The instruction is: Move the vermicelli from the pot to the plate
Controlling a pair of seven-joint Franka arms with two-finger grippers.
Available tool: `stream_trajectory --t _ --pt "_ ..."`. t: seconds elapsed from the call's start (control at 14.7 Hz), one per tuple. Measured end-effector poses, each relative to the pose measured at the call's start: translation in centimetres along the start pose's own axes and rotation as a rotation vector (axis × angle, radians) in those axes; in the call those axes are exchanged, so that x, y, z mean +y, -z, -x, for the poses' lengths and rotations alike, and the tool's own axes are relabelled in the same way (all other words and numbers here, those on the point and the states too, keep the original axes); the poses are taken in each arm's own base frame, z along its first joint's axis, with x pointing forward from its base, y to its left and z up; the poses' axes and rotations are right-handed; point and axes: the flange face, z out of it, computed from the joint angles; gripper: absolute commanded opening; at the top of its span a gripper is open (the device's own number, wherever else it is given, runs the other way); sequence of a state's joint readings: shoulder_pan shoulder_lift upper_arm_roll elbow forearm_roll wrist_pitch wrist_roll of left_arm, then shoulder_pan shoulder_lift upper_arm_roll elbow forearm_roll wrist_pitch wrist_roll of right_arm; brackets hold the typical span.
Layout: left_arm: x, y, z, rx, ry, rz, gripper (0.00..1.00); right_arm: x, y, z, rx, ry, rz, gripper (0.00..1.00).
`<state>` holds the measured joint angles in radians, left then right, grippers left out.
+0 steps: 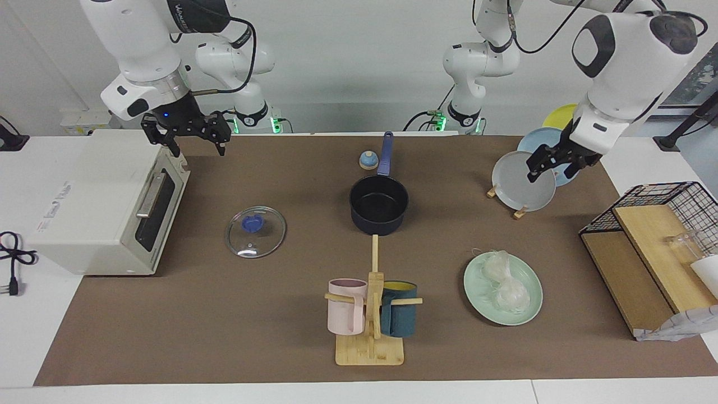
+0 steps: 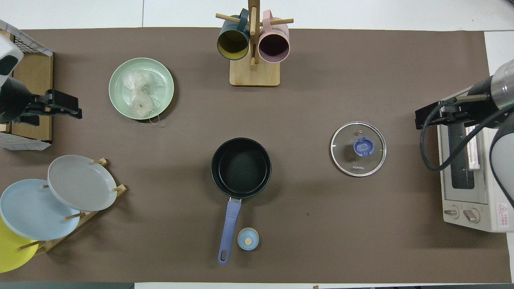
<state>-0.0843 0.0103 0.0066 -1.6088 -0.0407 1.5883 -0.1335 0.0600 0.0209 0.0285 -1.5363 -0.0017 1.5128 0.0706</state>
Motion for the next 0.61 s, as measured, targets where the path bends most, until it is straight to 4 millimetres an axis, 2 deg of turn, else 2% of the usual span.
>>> stream_trajectory --t 0.14,0.27,0.48,0.61 --pt "-0.3 0.9 2.2 -0.019 -0.001 -0.01 1.0 0.0 0.0 0.1 -0.004 0.0 -0.001 1.0" --pt "-0.6 0.0 3.5 -0.044 0.0 -0.015 1.0 0.0 0.0 0.1 -0.005 0.0 -0.001 1.0" --pt "-0.7 -1.3 4.2 -0.072 0.0 -0.019 1.0 0.0 0.0 0.1 -0.004 0.0 -0.002 1.0" --pt "-0.5 -1.0 4.1 -0.067 -0.003 -0.018 1.0 0.1 0.0 0.1 -0.003 -0.002 -0.002 1.0"
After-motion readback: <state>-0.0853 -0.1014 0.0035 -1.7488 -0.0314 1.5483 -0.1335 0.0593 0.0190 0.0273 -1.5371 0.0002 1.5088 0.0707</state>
